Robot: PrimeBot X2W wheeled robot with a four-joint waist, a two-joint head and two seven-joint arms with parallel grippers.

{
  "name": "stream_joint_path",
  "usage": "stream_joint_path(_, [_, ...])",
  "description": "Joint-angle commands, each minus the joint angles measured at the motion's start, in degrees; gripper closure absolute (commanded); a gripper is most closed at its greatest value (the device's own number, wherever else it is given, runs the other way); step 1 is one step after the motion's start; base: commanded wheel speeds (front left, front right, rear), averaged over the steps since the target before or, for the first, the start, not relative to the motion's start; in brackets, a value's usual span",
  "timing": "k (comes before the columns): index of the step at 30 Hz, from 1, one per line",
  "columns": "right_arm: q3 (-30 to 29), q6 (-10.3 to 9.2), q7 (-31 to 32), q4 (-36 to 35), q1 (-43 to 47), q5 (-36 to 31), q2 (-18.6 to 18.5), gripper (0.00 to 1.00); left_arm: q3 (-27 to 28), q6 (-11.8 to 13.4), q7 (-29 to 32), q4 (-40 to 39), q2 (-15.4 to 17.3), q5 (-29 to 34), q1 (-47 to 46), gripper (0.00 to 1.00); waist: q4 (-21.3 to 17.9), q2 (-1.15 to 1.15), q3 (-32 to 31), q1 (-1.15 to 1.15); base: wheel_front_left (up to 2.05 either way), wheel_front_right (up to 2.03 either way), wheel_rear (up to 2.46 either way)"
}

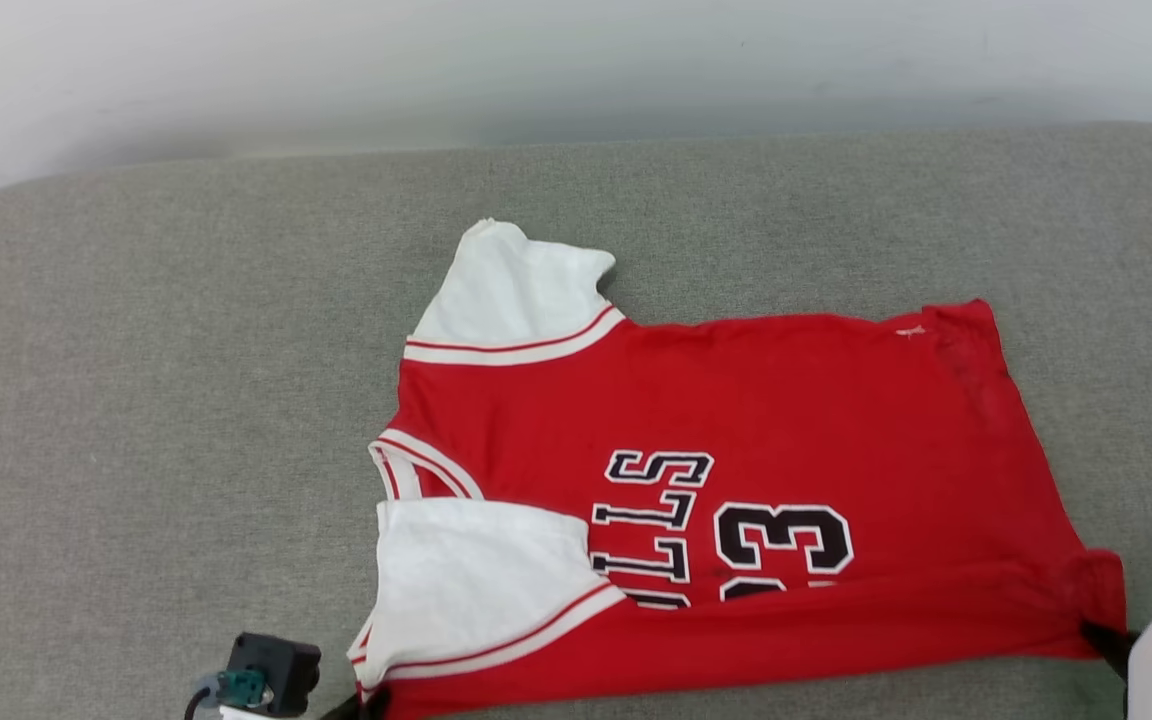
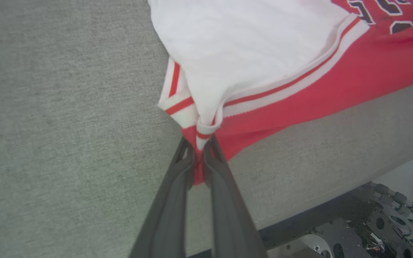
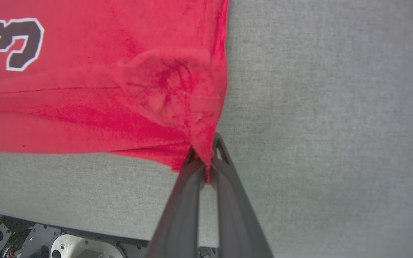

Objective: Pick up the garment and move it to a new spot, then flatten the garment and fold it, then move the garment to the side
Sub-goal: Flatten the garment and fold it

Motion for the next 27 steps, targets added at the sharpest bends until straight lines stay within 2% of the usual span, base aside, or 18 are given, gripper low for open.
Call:
stream_joint_path(1, [-1.0, -0.11, 0.8, -1.1, 2.0, 0.1, -0.7, 1.0, 0.0, 0.2, 0.2, 0.0, 0.7, -0.2, 1.2, 1.0, 0.0, 0.0, -0.3, 0.0, 0.0, 0.0, 0.0])
stream_joint_path(8, [-1.6, -0.1, 3.3, -2.2, 6.6, -0.4, 0.0, 1.0, -2.0, -1.1, 0.3, 1.4, -0.6, -1.1, 2.4, 1.0, -0.1, 0.0, -0.6, 0.0, 0.0, 0.0, 0.0])
stream_joint_path(16, [-0.3, -0.1, 1.8, 1.4, 4.7, -1.4, 1.3, 1.0, -3.7, -2.7, -1.7, 6.3, -1.5, 0.9, 0.0, 0.99, -0.2, 0.0, -0.5, 0.0, 0.0, 0.0, 0.0])
stream_joint_path(17, [0.1, -0.1, 1.5, 1.7, 4.5, -1.4, 1.4, 0.91, -3.8, -2.9, -2.1, 6.9, -1.6, 1.1, -0.3, 0.56, -0.3, 0.0, -0.6, 0.0, 0.0, 0.0, 0.0])
stream_joint_path(18, [0.5, -0.1, 1.1, 1.9, 4.1, -1.3, 1.3, 0.59, -3.9, -3.0, -2.4, 7.5, -1.7, 1.3, -0.5, 0.06, -0.3, 0.0, -0.6, 0.0, 0.0, 0.0, 0.0])
stream_joint_path(19, [0.7, -0.09, 0.5, 2.1, 3.8, -1.2, 1.3, 0.0, -3.8, -3.3, -3.0, 8.0, -2.0, 1.3, -0.7, 0.0, -0.3, 0.0, -0.6, 0.0, 0.0, 0.0, 0.0])
stream_joint_path(25, [0.8, -0.08, -3.6, 2.3, 1.9, -0.5, 1.9, 0.0, -2.9, -3.8, -6.7, 9.6, -3.3, 1.4, -2.0, 0.0, -0.4, 0.0, -1.5, 0.0, 0.0, 0.0, 0.0])
stream_joint_path(27, [0.9, -0.08, -6.1, 1.8, 1.0, -0.1, 1.7, 0.0, -1.9, -3.9, -10.0, 9.7, -4.2, 1.4, -2.8, 0.0, -0.5, 0.0, -2.3, 0.0, 0.0, 0.0, 0.0])
